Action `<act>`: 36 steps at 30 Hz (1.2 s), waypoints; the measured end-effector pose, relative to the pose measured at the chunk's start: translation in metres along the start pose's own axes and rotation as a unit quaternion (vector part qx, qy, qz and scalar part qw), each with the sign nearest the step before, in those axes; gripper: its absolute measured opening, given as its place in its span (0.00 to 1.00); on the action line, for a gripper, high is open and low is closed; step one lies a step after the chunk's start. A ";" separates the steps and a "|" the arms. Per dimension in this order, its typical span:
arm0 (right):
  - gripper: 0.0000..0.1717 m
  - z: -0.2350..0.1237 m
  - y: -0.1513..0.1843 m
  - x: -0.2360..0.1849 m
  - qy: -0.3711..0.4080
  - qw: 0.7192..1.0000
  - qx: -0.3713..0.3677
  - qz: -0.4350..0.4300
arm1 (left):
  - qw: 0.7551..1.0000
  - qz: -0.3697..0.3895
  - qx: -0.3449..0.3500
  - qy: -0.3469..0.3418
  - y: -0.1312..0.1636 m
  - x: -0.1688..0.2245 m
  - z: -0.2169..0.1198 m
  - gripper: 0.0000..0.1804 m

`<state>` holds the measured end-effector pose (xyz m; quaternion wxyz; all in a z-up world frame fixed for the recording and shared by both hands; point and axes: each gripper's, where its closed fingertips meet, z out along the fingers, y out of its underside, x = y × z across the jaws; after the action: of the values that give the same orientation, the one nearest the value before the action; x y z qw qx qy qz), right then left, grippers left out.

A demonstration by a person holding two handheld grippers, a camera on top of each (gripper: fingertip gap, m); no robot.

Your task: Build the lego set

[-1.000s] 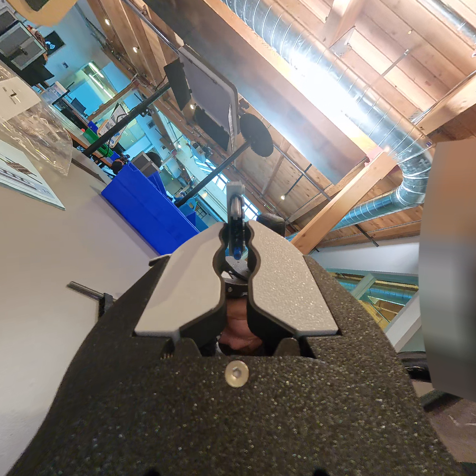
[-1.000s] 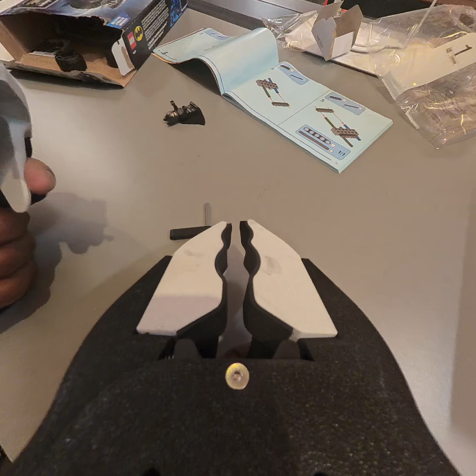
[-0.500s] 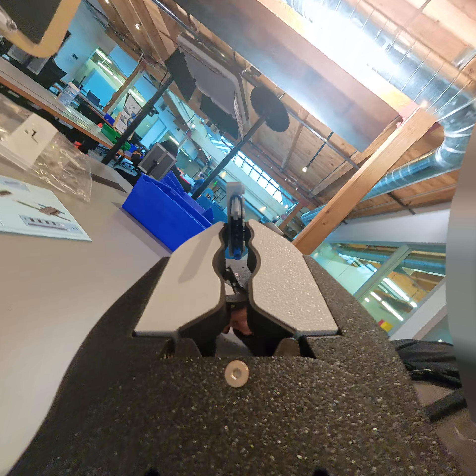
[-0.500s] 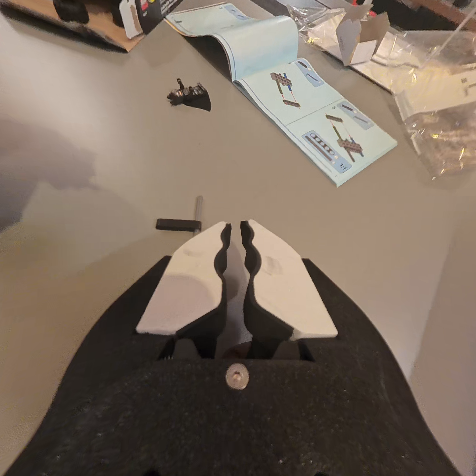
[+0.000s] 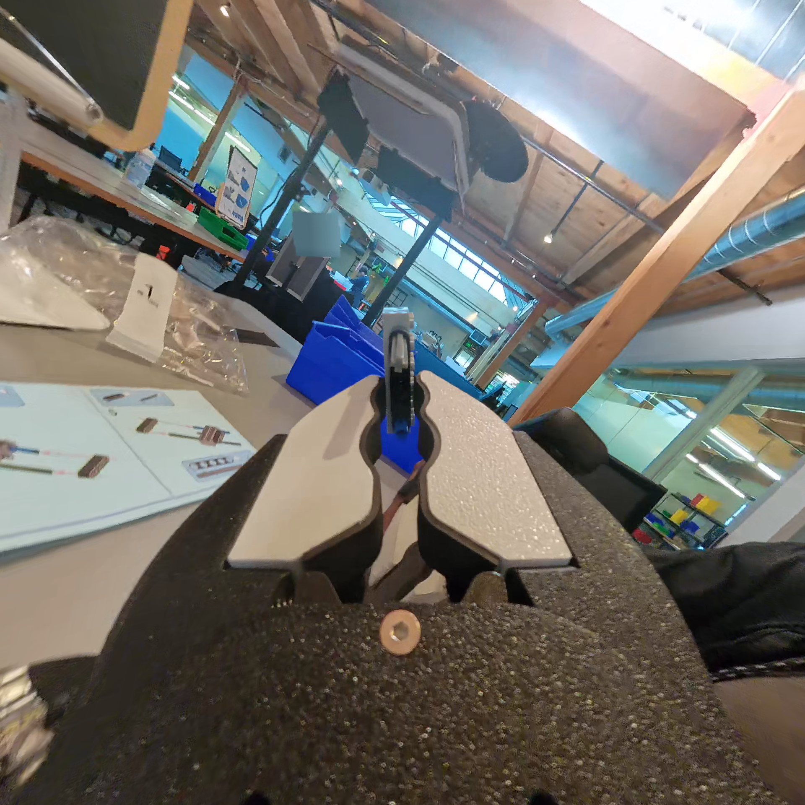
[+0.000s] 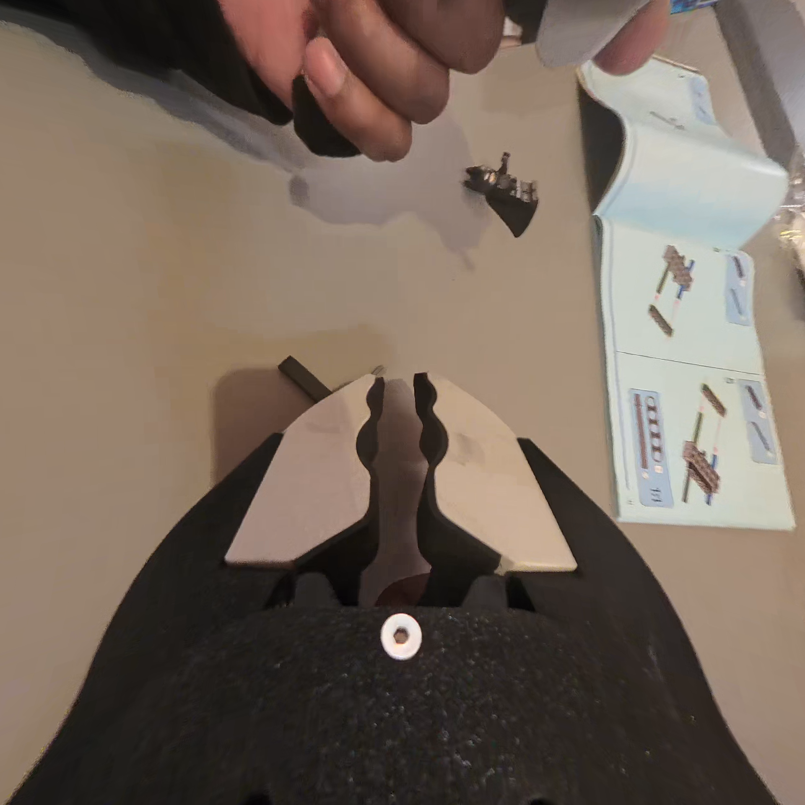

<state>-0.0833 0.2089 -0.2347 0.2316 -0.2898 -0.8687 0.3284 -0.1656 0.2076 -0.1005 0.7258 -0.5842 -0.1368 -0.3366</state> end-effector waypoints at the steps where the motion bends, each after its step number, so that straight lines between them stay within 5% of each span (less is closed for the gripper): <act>1: 0.09 0.002 0.004 -0.002 -0.011 1.000 0.002 0.004 | 1.000 0.004 -0.001 -0.006 0.003 -0.003 -0.005 0.06; 7: 0.09 0.000 0.016 -0.004 -0.031 0.999 0.020 -0.003 | 0.999 0.014 -0.009 -0.037 0.011 -0.013 -0.015 0.06; 18: 0.09 -0.005 0.002 0.017 0.055 0.997 0.051 -0.033 | 0.994 0.066 -0.052 -0.070 0.029 -0.016 -0.010 0.07; 22: 0.09 0.005 0.010 0.034 0.075 0.997 -0.006 0.034 | 0.993 0.067 -0.059 -0.075 0.031 -0.018 -0.011 0.07; 26: 0.09 0.011 0.004 0.023 0.012 0.994 -0.021 0.107 | 0.994 0.062 -0.060 -0.073 0.029 -0.018 -0.012 0.07; 36: 0.09 0.024 0.005 -0.003 -0.031 0.983 -0.093 0.158 | 0.991 0.063 -0.084 -0.080 0.037 -0.021 -0.012 0.07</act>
<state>-0.0941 0.1995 -0.2548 0.1213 -0.4332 -0.8455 0.2875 -0.1593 0.2070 -0.1447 0.6808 -0.6754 -0.1282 -0.2528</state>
